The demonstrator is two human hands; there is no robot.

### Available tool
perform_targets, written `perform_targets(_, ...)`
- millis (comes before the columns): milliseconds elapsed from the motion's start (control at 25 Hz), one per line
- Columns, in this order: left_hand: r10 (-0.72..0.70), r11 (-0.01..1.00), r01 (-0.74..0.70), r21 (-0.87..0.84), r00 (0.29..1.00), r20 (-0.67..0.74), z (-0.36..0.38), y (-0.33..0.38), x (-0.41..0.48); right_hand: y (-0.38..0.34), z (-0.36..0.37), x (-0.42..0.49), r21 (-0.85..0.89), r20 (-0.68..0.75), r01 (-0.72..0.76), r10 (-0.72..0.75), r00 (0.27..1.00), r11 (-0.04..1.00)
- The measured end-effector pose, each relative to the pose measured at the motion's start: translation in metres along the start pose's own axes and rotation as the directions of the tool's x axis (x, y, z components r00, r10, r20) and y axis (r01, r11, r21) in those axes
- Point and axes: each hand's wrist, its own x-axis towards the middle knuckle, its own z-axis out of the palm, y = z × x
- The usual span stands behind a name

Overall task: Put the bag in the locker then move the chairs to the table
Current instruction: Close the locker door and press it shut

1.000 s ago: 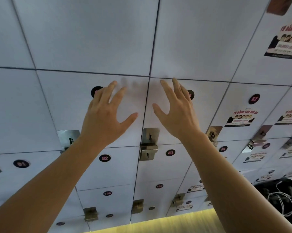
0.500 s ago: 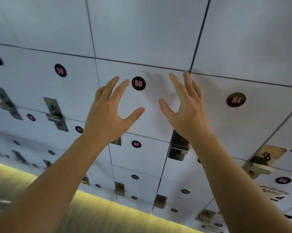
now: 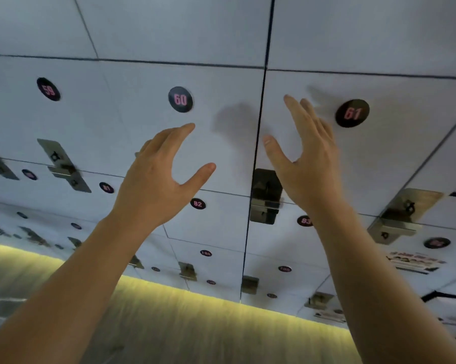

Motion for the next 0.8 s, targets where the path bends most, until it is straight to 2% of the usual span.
perform_targets(120, 0.073, 0.996, -0.069, -0.049, 0.992, 0.106, 0.024, -0.01, 0.009, 0.019, 0.0, -0.014, -0.022, -0.085, -0.085, 0.083, 0.993, 0.996)
perform_targets(240, 0.246, 0.965, -0.227, -0.129, 0.957, 0.155, 0.055, -0.03, 0.026, 0.033, 0.005, -0.02, -0.069, -0.204, -0.167, 0.15, 0.967, 0.984)
perform_targets(320, 0.382, 0.914, -0.347, -0.208, 0.91, 0.162, 0.08, -0.044, 0.04, 0.035, 0.018, -0.021, -0.129, -0.311, -0.237, 0.187, 0.932, 0.963)
perform_targets(440, 0.565, 0.777, -0.448, -0.442, 0.807, 0.175, 0.114, -0.063, 0.062, 0.025, 0.048, -0.022, -0.241, -0.498, -0.364, 0.208, 0.842, 0.9)
perform_targets(520, 0.644, 0.684, -0.446, -0.578, 0.741, 0.191, 0.128, -0.07, 0.069, 0.01, 0.063, -0.03, -0.264, -0.58, -0.462, 0.243, 0.777, 0.847)
perform_targets(640, 0.743, 0.557, -0.378, -0.74, 0.625, 0.24, 0.141, -0.072, 0.078, -0.021, 0.067, -0.046, -0.328, -0.678, -0.628, 0.287, 0.677, 0.706)
perform_targets(800, 0.845, 0.456, -0.296, -0.84, 0.44, 0.304, 0.148, -0.053, 0.07, -0.056, 0.063, -0.098, -0.324, -0.761, -0.789, 0.351, 0.545, 0.523)
